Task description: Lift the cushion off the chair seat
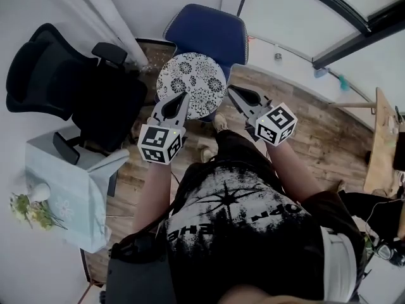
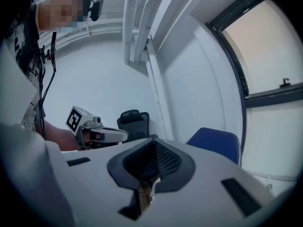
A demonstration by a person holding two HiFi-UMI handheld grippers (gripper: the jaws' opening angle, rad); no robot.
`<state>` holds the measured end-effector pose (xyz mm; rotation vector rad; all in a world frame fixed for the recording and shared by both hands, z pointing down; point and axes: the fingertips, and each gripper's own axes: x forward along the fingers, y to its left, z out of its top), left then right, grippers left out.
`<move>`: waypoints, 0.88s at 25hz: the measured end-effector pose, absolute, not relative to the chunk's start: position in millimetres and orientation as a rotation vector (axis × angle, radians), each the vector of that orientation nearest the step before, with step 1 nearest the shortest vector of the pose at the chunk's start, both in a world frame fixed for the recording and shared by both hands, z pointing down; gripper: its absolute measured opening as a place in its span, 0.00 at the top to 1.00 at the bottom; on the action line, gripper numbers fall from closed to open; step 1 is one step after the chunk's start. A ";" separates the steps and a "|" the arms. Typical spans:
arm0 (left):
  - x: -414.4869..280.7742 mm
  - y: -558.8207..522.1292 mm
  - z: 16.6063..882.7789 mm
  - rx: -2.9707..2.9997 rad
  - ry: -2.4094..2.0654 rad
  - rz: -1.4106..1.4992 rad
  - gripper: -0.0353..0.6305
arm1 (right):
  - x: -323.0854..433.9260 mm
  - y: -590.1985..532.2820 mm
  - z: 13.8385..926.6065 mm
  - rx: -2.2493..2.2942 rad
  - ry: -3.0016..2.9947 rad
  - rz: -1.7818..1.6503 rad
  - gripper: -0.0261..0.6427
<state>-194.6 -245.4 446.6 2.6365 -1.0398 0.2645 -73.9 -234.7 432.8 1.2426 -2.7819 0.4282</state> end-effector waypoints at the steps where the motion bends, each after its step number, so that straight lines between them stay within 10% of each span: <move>1: -194.3 -249.9 447.6 2.633 -1.048 0.269 0.93 | -72.4 -238.1 434.4 1.239 -2.779 0.433 0.93; 22: -157.6 -327.5 503.2 2.518 -1.043 0.392 0.93 | -37.2 -314.9 517.1 1.105 -2.675 0.574 0.93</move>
